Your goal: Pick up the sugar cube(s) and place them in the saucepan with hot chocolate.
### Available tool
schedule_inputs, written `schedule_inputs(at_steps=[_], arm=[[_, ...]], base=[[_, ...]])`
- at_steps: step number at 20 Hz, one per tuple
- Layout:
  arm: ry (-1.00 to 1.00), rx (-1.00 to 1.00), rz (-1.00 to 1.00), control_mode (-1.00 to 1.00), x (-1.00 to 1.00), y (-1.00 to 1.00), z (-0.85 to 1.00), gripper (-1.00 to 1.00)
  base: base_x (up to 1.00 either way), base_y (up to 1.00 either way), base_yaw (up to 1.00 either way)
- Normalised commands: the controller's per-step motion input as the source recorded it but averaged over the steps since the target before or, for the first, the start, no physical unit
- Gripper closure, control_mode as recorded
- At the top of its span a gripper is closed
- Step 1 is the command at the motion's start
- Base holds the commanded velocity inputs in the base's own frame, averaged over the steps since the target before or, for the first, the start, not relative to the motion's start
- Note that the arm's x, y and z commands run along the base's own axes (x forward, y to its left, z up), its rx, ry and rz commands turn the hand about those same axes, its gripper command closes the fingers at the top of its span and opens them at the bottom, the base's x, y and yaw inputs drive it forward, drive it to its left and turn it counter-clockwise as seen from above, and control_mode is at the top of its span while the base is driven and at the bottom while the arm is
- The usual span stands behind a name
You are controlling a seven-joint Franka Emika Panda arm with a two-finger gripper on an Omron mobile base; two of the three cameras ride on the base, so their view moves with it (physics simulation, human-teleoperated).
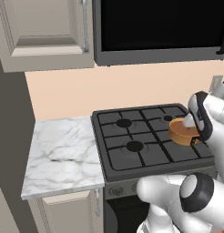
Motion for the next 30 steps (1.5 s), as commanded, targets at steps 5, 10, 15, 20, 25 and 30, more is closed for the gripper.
schedule_inputs(at_steps=[5,10,15,20,25,30], arm=[[-0.11,-0.12,-0.01,-1.0,-0.83,0.69,0.53,-1.0],[-0.01,-0.05,-0.08,-1.0,-0.52,0.84,0.61,-1.0],[0.0,0.0,-0.13,-1.0,-0.68,0.82,0.55,-1.0],[0.07,0.01,-0.02,-1.0,-0.61,0.54,0.11,-1.0],[0.04,0.11,0.03,-1.0,-0.33,0.02,0.0,-1.0],[0.0,0.04,0.07,-1.0,-0.05,0.38,0.0,-1.0]], base=[[0.0,0.0,0.0],[0.0,0.0,0.0],[0.0,0.0,0.0],[0.0,0.0,0.0],[0.0,0.0,0.0],[0.0,0.0,0.0]])
